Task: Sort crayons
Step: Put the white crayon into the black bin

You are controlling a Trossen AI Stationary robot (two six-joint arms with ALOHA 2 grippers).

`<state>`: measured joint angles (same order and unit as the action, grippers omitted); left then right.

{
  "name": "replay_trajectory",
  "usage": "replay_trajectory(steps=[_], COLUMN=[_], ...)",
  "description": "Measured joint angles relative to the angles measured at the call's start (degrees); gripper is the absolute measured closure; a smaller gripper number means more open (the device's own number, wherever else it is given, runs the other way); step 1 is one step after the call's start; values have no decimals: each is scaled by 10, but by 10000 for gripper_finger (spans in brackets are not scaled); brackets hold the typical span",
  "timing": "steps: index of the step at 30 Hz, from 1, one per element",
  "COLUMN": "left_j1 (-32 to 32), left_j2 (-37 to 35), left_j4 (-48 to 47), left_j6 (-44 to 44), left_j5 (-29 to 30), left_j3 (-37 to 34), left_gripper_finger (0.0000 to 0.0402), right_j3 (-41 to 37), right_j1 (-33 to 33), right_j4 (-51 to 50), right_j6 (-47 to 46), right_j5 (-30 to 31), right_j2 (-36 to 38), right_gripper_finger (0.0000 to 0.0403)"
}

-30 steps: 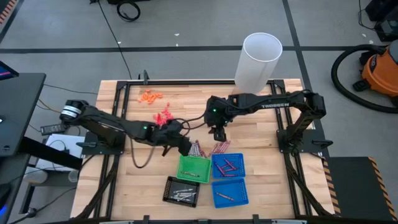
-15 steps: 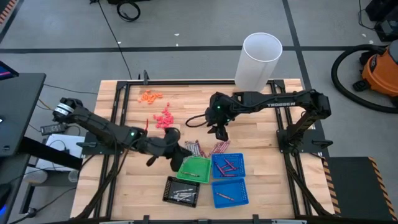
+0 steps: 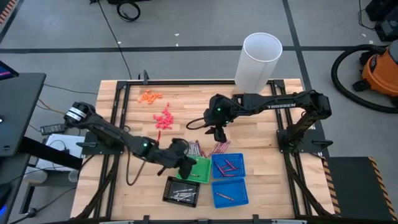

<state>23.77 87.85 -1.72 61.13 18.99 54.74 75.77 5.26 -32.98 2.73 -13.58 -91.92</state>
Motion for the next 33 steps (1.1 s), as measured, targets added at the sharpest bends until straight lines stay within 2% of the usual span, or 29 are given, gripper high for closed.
replay_trajectory(steps=[4, 10, 16, 24, 33], left_j1=[0, -1, 6, 35, 71], left_j2=[25, 38, 38, 39, 88], left_j4=[26, -16, -10, -13, 24], left_j6=[-1, -31, -88, -117, -225], left_j5=[-66, -78, -154, -157, -154], left_j3=[1, 0, 0, 0, 0], left_gripper_finger=[385, 385, 385, 385, 385], right_j3=[0, 0, 0, 0, 0], right_j1=[-2, -18, -31, -32, -26], right_j4=[-23, -20, -23, -19, 0], right_j6=[-8, -2, 2, 4, 7], right_j5=[4, 5, 5, 20, 20], right_j2=[0, -5, -5, -5, -5], right_gripper_finger=[235, 235, 235, 235, 235])
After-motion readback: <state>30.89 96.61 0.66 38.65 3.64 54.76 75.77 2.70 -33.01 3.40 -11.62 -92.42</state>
